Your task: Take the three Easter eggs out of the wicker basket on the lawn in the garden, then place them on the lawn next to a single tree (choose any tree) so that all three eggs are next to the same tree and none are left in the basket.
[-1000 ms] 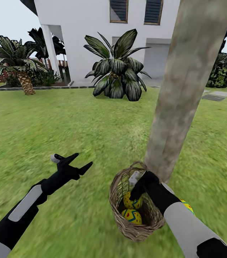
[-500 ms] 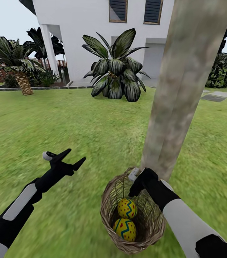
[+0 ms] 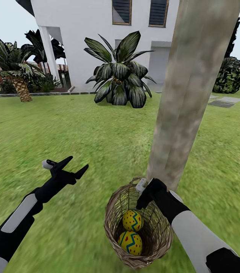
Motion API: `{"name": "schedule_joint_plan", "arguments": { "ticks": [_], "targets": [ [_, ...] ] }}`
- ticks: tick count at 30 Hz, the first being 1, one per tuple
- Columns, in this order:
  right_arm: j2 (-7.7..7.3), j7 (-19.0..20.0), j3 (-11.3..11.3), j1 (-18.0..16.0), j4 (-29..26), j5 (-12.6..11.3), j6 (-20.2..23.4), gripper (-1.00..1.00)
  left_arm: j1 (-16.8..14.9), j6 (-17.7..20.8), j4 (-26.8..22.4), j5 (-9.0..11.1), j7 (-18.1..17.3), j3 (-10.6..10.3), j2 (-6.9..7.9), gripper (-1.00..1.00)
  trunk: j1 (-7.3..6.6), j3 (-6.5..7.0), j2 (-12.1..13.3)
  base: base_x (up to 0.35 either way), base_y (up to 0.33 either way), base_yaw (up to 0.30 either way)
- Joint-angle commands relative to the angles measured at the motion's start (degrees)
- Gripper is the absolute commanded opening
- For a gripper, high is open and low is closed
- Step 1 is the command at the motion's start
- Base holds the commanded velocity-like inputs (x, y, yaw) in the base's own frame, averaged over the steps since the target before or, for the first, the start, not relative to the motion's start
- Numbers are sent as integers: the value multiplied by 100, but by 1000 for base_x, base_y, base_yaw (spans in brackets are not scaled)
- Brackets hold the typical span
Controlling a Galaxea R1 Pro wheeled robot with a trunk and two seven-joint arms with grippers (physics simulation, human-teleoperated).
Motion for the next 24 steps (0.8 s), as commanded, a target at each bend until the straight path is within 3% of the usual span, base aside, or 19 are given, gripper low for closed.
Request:
{"name": "schedule_joint_plan", "arguments": {
  "ticks": [1,3,4,7,9,12,15,24],
  "targets": [
    [0,16,6,-3,0,63,8,100,-4,27,2,39,-4,-13,6,100,-1,-5,-2,0,0,-4],
    [0,-258,11,-3,9,93,-2,100,-4,31,2,39,-4,-13,6,100,-1,-5,-2,0,0,-2],
    [0,-722,20,-3,45,152,-34,100,-4,29,2,39,-6,-13,6,100,-1,-5,-2,0,0,0],
    [-4,-1421,33,-3,183,201,-114,100,-4,29,2,39,-4,-13,6,100,-1,-5,-2,0,0,0],
    [10,-1689,189,-3,295,214,-296,100,-4,27,2,39,-4,-13,6,100,-1,-5,-2,0,0,0],
    [16,-1798,579,-3,351,210,-500,100,-4,26,2,39,-4,-13,6,100,-1,-5,-2,0,0,0],
    [25,-1811,739,-3,364,195,-557,100,-4,25,2,39,-4,-13,6,100,-1,-5,-2,0,0,0],
    [133,-1744,781,-3,323,174,-738,100,-4,25,2,39,-4,-13,-1,100,-1,-5,-2,0,0,0]
  ]
}}
